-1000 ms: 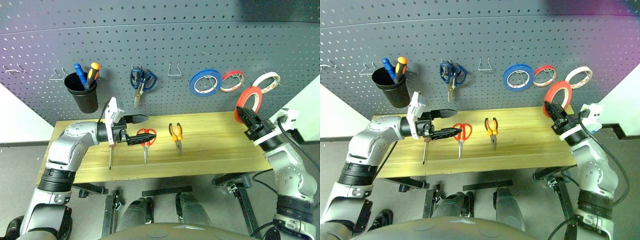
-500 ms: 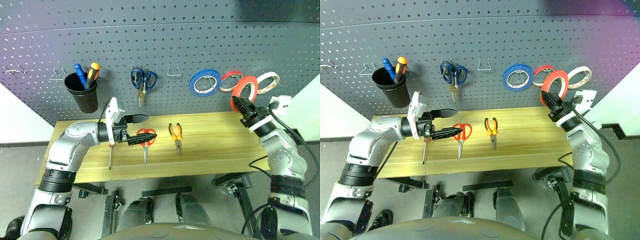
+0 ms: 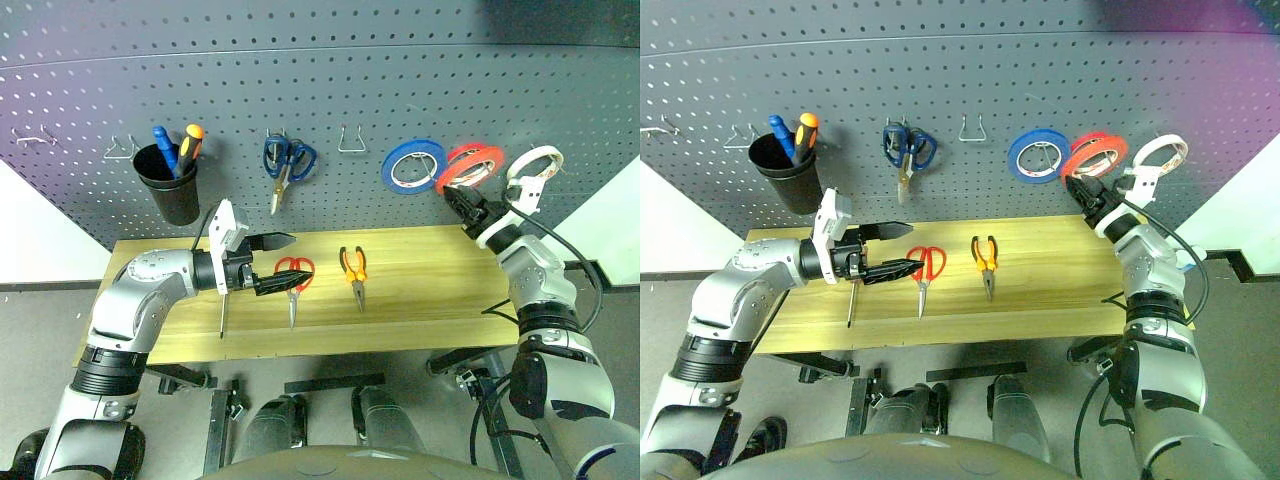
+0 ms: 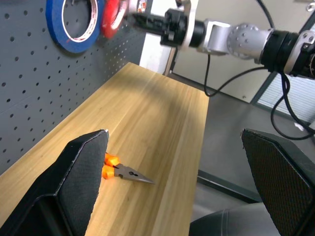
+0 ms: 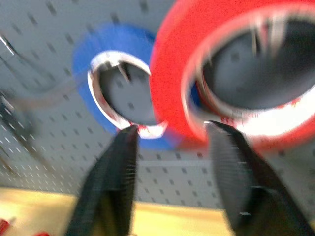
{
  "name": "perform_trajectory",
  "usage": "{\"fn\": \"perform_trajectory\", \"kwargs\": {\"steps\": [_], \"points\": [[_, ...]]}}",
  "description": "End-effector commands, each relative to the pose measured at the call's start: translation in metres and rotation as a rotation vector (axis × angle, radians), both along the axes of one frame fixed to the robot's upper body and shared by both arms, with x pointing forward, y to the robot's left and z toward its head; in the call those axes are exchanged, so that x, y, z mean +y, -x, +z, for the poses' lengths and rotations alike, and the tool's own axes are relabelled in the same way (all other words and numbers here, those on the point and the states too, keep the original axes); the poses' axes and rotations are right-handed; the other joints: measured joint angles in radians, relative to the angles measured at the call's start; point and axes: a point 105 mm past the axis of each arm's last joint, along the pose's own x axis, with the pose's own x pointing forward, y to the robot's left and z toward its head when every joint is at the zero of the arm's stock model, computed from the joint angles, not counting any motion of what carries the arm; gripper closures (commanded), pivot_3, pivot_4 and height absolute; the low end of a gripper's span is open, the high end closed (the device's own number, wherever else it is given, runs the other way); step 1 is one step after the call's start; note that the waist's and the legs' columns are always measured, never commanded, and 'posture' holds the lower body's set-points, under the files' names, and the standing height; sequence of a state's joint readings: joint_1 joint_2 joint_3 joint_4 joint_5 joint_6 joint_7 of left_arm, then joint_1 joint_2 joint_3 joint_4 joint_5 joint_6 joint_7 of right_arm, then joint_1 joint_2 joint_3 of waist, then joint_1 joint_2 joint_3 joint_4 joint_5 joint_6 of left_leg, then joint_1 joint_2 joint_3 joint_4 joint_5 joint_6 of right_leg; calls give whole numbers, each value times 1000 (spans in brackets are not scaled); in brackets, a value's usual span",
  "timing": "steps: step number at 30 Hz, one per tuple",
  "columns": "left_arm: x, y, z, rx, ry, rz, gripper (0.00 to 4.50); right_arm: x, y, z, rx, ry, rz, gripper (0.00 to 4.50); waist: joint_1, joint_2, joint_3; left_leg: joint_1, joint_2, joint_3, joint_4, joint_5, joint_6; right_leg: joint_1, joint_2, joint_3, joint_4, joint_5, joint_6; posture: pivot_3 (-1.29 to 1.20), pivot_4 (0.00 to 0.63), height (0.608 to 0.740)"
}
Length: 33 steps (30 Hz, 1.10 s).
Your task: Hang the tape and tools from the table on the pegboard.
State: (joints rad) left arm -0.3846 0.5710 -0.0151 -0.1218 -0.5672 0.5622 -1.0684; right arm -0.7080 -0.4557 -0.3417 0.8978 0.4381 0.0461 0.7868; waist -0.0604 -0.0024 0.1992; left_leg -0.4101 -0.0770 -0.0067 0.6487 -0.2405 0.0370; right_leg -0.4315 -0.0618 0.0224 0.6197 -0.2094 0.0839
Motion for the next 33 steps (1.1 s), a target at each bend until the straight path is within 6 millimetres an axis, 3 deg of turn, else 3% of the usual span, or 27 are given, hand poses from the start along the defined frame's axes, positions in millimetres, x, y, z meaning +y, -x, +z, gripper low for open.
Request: {"fn": "perform_trajectory", "kwargs": {"steps": [1,3,12,16,21,27,33], "points": [[4,3,11,-43,5,6,0,-1,-3,18,-72,32,7,676,2,0,0,0,0,0,0,0,0,0,0,0,0,0,0,-36,134,740],[4,3,11,-41,8,5,0,3,-1,16,-65,26,36,44,2,0,0,0,0,0,0,0,0,0,0,0,1,0,0,-39,135,740],[4,0,10,-44,9,9,0,8,19,-4,-33,39,87,44,12,0,0,0,0,0,0,0,0,0,0,0,1,0,0,-56,134,740],[9,-2,10,-47,6,22,0,23,39,-14,-3,44,164,44,16,0,0,0,0,0,0,0,0,0,0,0,2,0,0,-68,131,740],[19,-2,9,-45,-12,49,0,37,51,-23,57,39,200,44,13,0,0,1,0,0,2,0,-1,0,0,1,4,0,0,-69,128,740],[44,-2,7,-45,-49,125,0,63,50,-58,175,146,174,44,14,0,-1,2,0,0,2,1,-4,-2,0,1,9,0,-1,-56,128,740],[60,-2,9,-49,-69,173,0,84,37,-80,281,265,99,44,17,-1,-2,2,0,0,2,1,-6,-2,0,1,10,0,-2,-33,130,740]]}}
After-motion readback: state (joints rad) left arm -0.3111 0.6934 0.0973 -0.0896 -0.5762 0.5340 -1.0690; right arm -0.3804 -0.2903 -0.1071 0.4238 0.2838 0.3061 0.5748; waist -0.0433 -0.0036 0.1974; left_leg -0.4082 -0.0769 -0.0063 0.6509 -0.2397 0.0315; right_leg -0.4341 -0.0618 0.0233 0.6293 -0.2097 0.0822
